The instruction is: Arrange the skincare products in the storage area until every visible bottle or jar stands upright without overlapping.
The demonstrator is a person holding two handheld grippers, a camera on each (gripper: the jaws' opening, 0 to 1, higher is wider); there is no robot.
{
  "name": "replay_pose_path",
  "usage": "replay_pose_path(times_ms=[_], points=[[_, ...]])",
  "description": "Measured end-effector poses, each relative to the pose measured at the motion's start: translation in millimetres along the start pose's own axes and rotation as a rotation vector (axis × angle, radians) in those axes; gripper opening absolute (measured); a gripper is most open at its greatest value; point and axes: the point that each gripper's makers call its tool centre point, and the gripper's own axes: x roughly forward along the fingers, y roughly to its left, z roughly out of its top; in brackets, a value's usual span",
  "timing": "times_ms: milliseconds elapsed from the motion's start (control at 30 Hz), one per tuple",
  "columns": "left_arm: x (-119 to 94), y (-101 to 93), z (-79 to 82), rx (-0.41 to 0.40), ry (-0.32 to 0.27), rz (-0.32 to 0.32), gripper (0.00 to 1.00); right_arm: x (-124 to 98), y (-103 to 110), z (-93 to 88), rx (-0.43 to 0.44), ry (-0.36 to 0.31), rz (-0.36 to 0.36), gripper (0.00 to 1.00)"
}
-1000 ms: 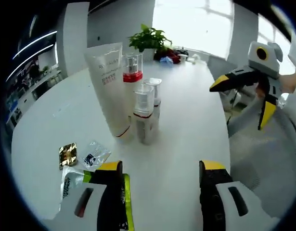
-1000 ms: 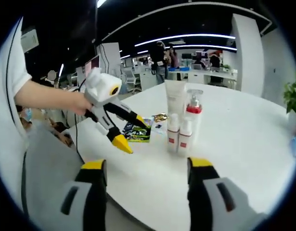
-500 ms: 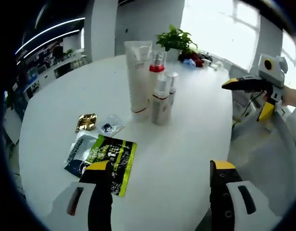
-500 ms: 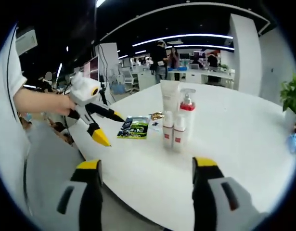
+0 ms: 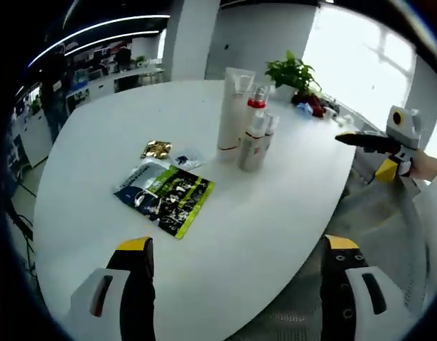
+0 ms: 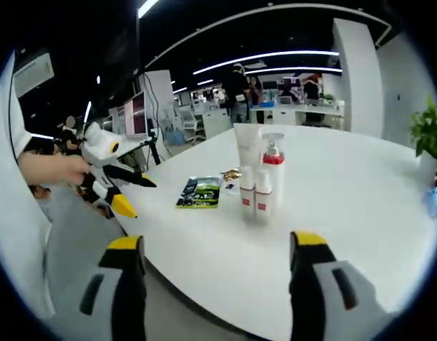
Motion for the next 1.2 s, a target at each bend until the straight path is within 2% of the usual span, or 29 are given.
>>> replay_pose_path(times_ms=[267, 367, 467, 567, 833, 900, 1033, 1200], points=[[-20, -11.9, -10.6, -0.053, -0.021, 0.04, 0.97, 1, 4, 0.7, 0.023, -0.009, 0.011, 0.87], [-26, -11.6, -14.6, -0.063, -0.015, 0.06, 0.97, 1, 6, -1.0, 0.004, -0.003, 0.012, 0.89], [-29, -9.2, -10.2, -0.05, -0.026, 0.086, 0.97, 2, 7, -2.5, 0.001, 0.005, 0.014, 0.91], [-30, -7.4, -11.6, -0.072, -0.021, 0.098, 0.97, 2, 7, -3.4, -0.003, 0.007, 0.014, 0.93], [-25, -7.9, -10.2, -0.083, -0.015, 0.104, 0.97, 2, 5, -3.4, 0.008, -0.001, 0.011, 0.95], [-22, -8.4, -8.0, -0.113, -0.021, 0.103, 0.97, 3, 4, -3.8, 0.008, 0.0, 0.012, 0.95], [-16, -1.0, -5.0, -0.186, -0.017, 0.152, 0.97, 3, 2, -4.2, 0.02, 0.0, 0.006, 0.94], [-5, 5.7, 1.4, -0.213, -0.011, 0.182, 0.97, 3, 0, -3.5, 0.033, -0.007, 0.003, 0.94]])
